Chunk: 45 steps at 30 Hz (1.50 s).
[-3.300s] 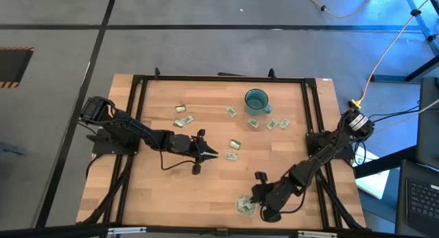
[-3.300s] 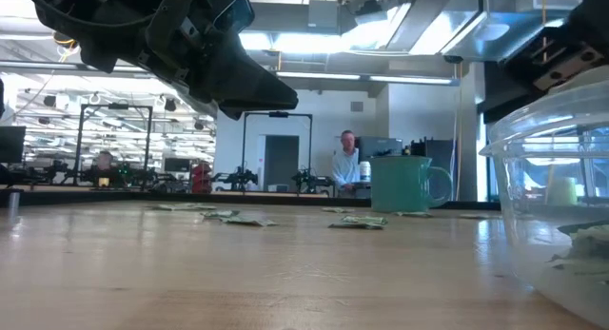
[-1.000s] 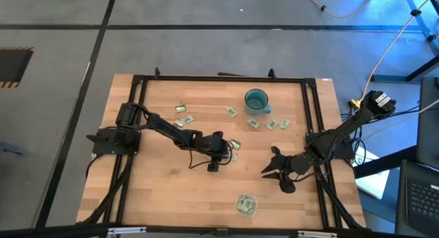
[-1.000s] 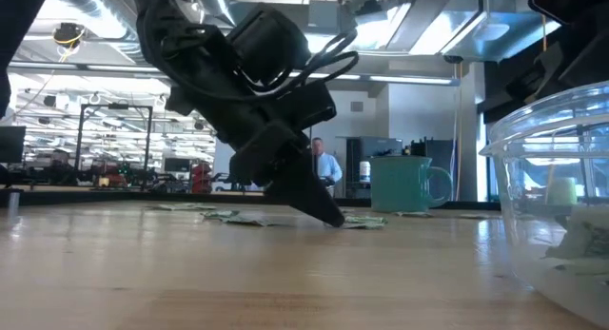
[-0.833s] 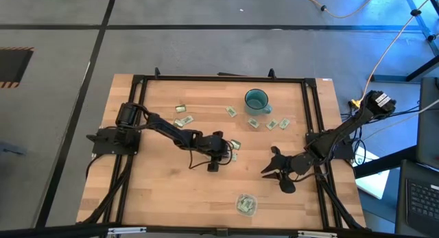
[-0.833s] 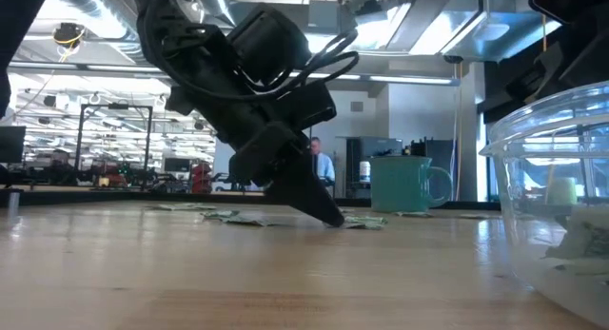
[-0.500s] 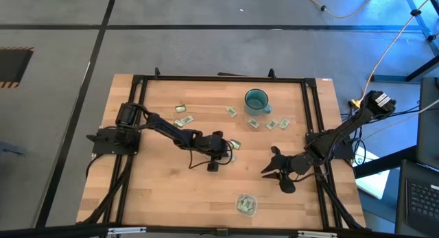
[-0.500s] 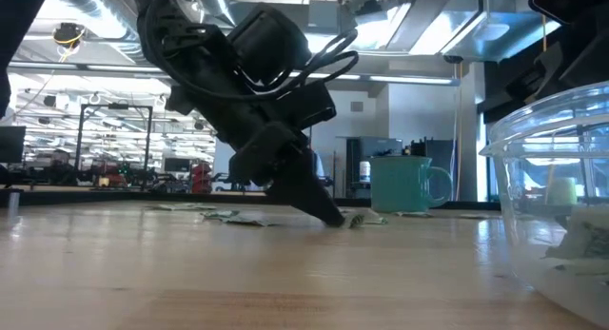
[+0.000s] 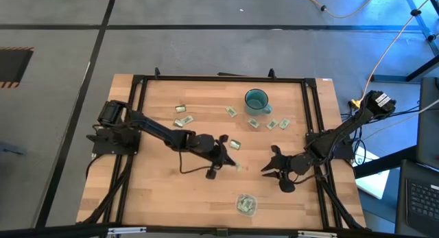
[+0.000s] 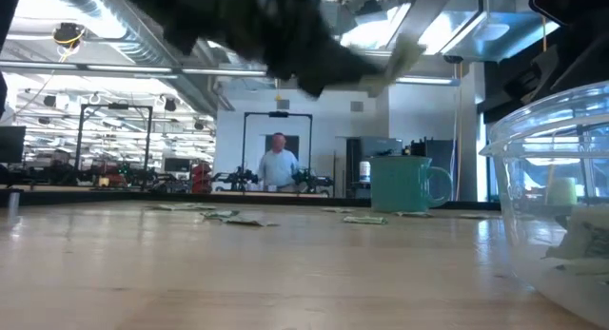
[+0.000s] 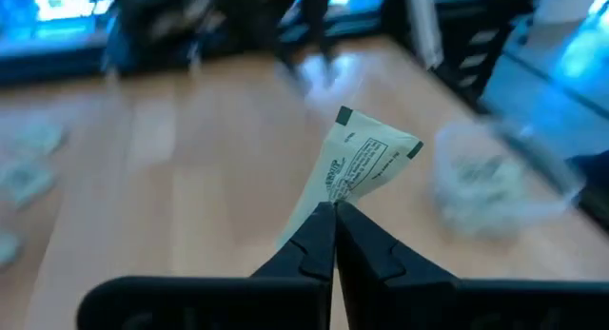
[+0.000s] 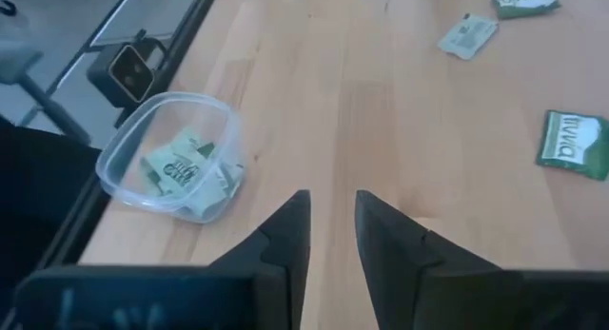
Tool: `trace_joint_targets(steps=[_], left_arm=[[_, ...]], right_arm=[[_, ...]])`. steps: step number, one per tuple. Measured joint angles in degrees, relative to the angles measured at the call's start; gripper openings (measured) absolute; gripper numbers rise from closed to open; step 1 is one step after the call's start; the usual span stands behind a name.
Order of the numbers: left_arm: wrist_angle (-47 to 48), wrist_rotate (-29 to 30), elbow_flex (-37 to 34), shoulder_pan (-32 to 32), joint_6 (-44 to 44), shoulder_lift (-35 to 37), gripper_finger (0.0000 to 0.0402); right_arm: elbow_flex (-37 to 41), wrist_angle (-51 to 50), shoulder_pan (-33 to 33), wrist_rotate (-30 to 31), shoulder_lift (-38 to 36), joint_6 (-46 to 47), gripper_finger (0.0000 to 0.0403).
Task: Pick and place items into bin
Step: Put the light green stevia packet into the transparent bin
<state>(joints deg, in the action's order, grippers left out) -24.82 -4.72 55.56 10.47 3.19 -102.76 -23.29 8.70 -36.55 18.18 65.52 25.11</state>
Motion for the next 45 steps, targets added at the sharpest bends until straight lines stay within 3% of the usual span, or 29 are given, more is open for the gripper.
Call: trace_joint_targets(steps=[7,24,28,45], left_arm=[[8.59,5.43,9.96,6.25,2.97,-2.01,0.0003],[9.72,7.41,26.98,15.07,0.83,-18.6,0.0003],[9.77,7.37,28.44,16.06,-0.72,-21.3,0.0003],[16.44,16.78,28.47,17.22,-3.86,-22.03,0.0035]], right_arm=[[-0.01,-0.03,0.66,0.19,0.0,-3.05,0.009],[-0.02,0.05,1.88,0.26,0.0,-2.73,0.009],[-0.02,0.05,1.88,0.26,0.0,-1.33,0.009],[-0.02,0.05,1.85,0.26,0.0,0.19,0.009]])
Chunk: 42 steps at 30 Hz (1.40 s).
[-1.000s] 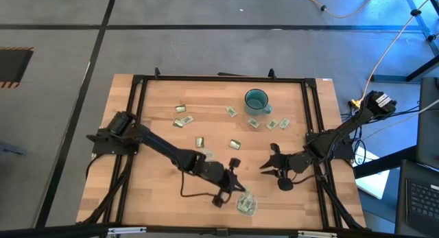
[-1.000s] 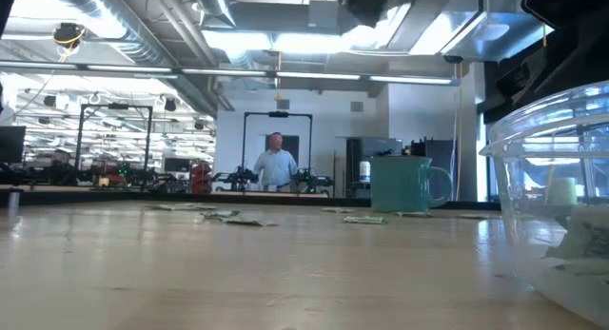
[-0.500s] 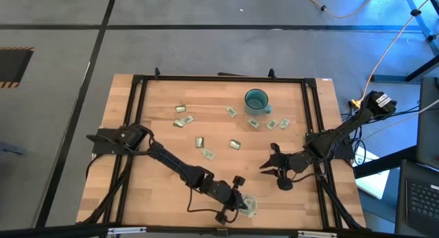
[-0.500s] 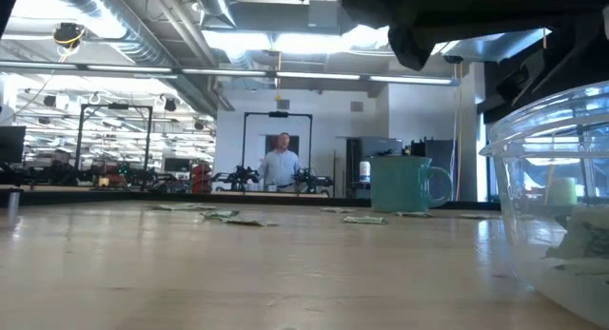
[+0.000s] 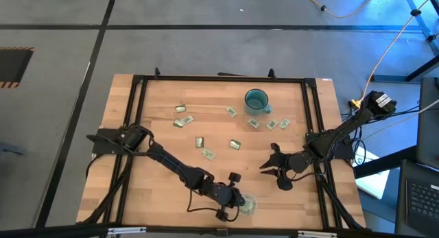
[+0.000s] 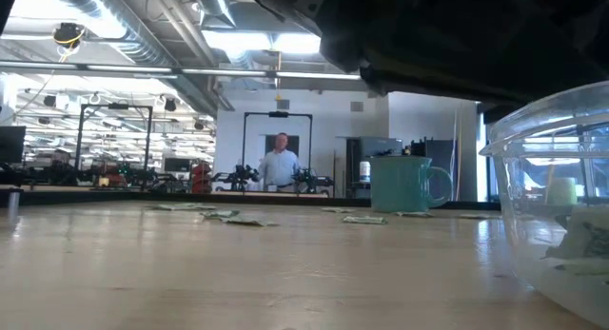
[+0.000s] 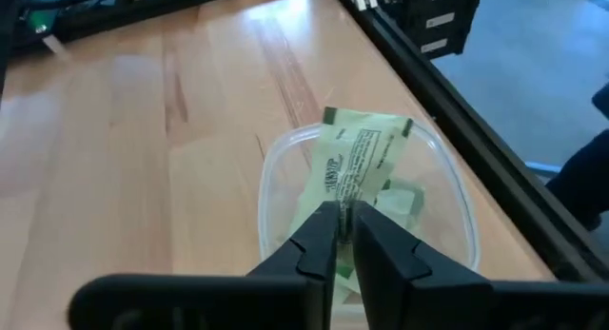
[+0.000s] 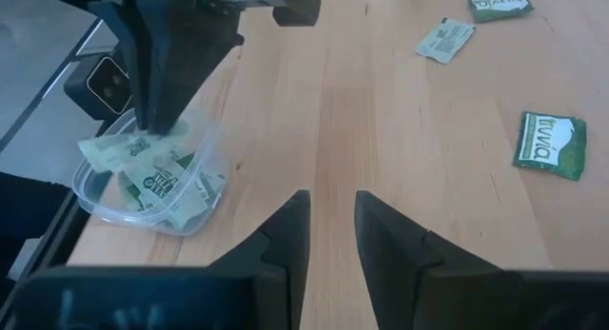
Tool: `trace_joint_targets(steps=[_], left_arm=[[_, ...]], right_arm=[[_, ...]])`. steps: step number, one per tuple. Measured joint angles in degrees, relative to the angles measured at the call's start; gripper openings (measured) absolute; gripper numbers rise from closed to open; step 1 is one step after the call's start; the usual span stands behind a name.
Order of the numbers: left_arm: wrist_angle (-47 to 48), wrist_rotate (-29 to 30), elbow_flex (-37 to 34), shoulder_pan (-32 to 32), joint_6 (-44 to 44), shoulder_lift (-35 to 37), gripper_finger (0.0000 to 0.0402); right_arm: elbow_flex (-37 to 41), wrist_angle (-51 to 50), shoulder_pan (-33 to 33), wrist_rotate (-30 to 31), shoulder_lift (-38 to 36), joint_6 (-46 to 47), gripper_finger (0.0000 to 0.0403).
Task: Pick and place items into bin
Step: Put the light green stevia packet into the transparent bin
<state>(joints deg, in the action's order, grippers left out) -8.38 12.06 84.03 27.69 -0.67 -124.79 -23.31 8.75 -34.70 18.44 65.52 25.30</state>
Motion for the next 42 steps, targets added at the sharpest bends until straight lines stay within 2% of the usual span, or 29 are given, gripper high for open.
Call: trace_joint_targets(steps=[8,11,19,22,26,31,42], left_arm=[[0.78,-3.91,0.02,-0.87,-0.17,0.2,0.0074],[6.47,-3.18,-0.01,-1.13,-0.46,2.81,0.008],[31.0,4.75,-0.27,-2.13,-8.98,13.3,0.0078],[36.31,6.85,-2.33,-2.91,-13.31,16.34,0.0077],[40.27,5.78,-6.48,-5.32,-17.78,17.95,0.0079],[40.11,2.87,-11.88,-9.52,-19.08,18.25,0.0079],[36.2,-4.5,-17.28,-18.28,-12.13,18.25,0.0075]], right_arm=[[0.0,0.01,0.02,-0.02,0.0,0.09,0.009],[0.0,0.02,-0.02,-0.02,0.0,0.19,0.009],[0.0,0.02,-0.07,-0.11,0.0,1.86,0.009],[0.0,0.04,-0.04,-0.13,0.0,1.58,0.009],[0.0,-0.12,-0.04,-0.17,0.0,1.62,0.009],[-0.02,-0.76,-0.04,-0.29,0.0,3.07,0.009],[-0.02,-0.99,-0.04,-0.46,0.0,2.76,0.009]])
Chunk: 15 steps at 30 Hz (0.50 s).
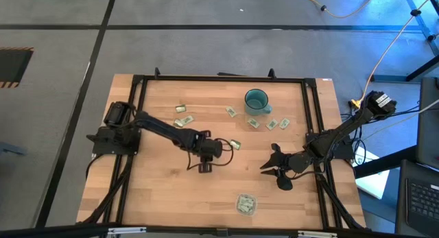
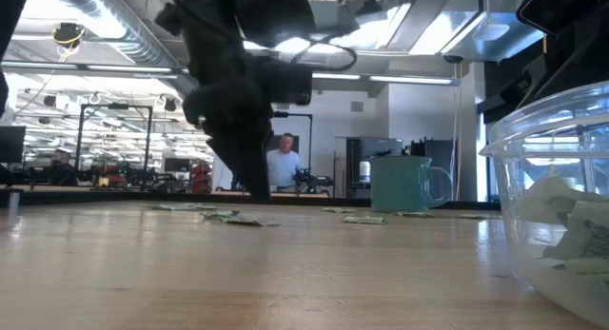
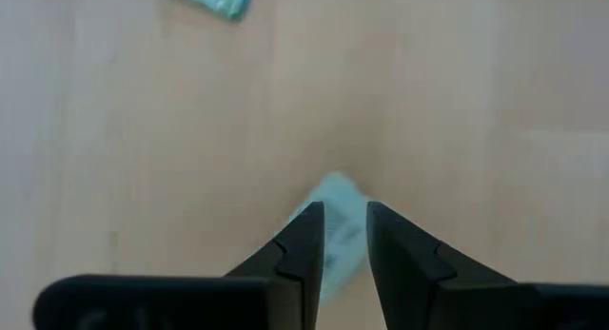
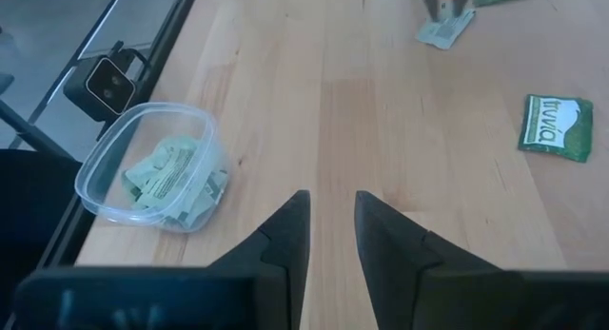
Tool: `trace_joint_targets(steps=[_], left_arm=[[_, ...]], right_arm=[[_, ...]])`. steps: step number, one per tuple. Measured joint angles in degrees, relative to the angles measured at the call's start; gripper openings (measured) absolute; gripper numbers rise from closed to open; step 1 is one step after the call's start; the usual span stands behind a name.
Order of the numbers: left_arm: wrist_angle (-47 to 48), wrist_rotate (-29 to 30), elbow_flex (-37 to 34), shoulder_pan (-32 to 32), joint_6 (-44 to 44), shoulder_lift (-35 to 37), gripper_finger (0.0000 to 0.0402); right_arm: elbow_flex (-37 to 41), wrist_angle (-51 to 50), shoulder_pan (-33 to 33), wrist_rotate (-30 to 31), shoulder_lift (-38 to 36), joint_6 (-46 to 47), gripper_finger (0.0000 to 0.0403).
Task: Pick and place items into bin
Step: Put the light green stevia packet into the transparent bin
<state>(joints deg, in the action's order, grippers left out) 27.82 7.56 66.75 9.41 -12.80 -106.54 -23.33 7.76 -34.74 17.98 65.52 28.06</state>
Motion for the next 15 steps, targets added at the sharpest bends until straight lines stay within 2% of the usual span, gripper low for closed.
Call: trace_joint_targets(steps=[8,15], left_arm=[[-4.91,-3.56,-3.92,-1.29,3.78,-0.04,0.0059],[-8.0,-3.68,-6.95,-1.29,3.61,0.18,0.0062]], right_arm=[[0.0,-0.6,0.0,0.0,0.0,-0.26,0.009],[0.0,-1.48,0.0,0.0,0.0,-0.13,0.009]])
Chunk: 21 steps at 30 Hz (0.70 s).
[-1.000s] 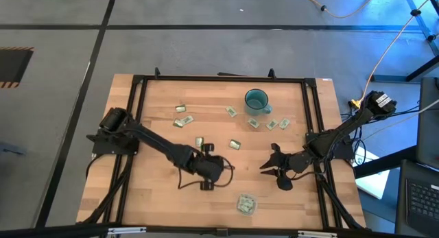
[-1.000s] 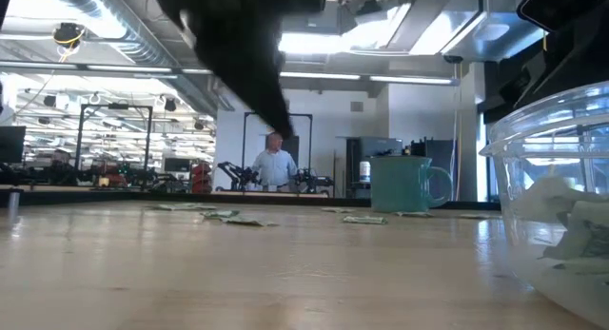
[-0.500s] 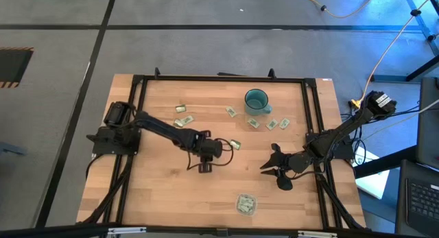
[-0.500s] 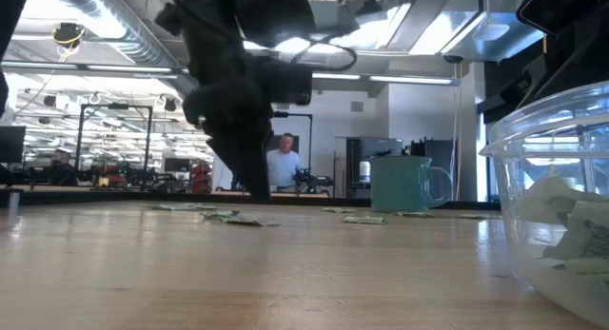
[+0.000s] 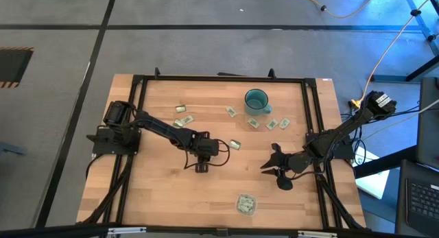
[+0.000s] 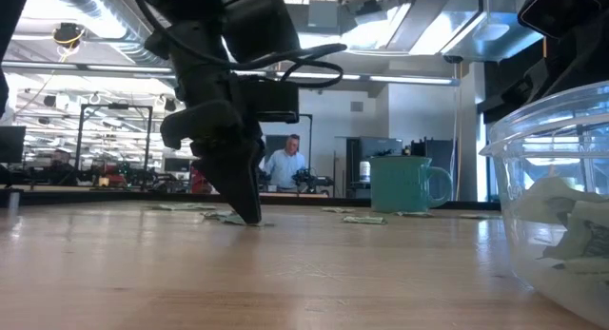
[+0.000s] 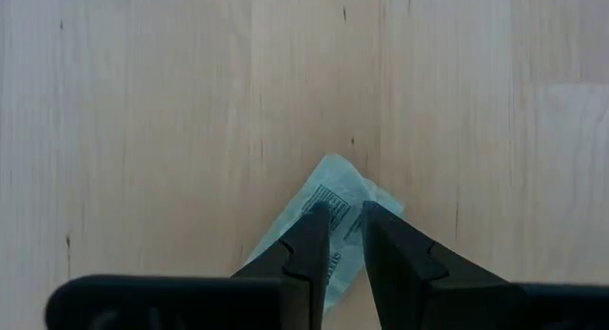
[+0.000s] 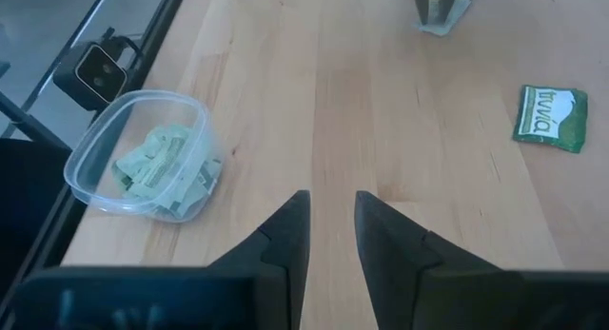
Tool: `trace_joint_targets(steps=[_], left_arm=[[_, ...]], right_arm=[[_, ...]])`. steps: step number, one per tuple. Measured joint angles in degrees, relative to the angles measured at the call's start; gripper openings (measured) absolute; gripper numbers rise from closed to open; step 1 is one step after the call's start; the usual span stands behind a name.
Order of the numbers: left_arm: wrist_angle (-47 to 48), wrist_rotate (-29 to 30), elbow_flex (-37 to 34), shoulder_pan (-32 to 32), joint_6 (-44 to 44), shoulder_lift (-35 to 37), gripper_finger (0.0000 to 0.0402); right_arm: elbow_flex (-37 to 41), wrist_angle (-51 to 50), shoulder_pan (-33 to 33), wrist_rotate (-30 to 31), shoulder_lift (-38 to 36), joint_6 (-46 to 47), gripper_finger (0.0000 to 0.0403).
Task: Pick and place items into bin
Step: Put the light green stevia packet into the transparent bin
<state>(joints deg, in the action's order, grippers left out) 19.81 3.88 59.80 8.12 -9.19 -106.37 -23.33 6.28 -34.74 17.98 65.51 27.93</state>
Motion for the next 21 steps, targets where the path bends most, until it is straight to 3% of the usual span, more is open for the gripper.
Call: trace_joint_targets(steps=[12,21], left_arm=[[-0.1,0.24,-0.23,0.0,-0.04,-0.07,0.0006],[1.15,-1.25,1.52,0.05,0.74,-0.1,0.0003]], right_arm=[[0.0,-0.65,0.02,0.0,0.0,0.28,0.009],[0.0,-0.99,0.02,0.0,0.0,0.28,0.009]])
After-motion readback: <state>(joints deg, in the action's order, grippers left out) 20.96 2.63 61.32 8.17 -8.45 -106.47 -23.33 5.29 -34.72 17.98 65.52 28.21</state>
